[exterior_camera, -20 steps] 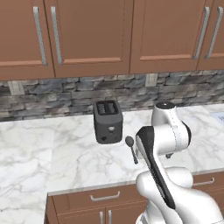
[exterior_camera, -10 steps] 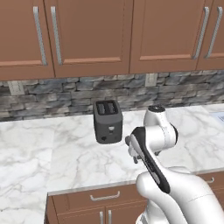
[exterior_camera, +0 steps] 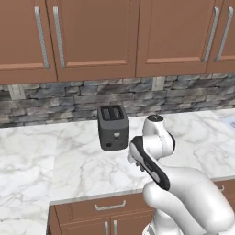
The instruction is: Take the fork and place it on the left side of the plate. Then take the spoon and place it on the right side of the plate. Make sure they're directly next to the plate.
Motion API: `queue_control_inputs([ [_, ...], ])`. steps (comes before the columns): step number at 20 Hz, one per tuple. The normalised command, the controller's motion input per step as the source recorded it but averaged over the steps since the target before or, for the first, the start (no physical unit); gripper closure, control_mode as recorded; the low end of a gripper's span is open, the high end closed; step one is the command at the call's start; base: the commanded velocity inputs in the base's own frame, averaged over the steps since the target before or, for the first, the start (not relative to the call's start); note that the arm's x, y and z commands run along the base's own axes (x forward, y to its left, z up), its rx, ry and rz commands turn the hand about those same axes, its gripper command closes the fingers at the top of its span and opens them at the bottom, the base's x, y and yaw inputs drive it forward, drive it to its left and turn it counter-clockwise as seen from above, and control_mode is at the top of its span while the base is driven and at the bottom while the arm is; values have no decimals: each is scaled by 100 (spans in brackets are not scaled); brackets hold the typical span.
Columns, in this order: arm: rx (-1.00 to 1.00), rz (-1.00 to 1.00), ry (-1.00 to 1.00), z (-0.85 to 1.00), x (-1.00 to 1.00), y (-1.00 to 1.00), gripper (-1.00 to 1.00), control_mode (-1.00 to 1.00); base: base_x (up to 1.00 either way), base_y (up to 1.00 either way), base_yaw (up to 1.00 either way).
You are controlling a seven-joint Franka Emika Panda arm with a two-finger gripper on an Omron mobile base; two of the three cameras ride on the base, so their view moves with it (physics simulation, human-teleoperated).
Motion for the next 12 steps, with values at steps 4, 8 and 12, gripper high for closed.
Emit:
queue_control_inputs([
  [4,0,0,0,-22,30,0,-100,-100,0,0,0],
  [8,0,0,0,-24,19,0,-100,-100,0,0,0],
  [12,0,0,0,-28,23,0,-100,-100,0,0,0],
])
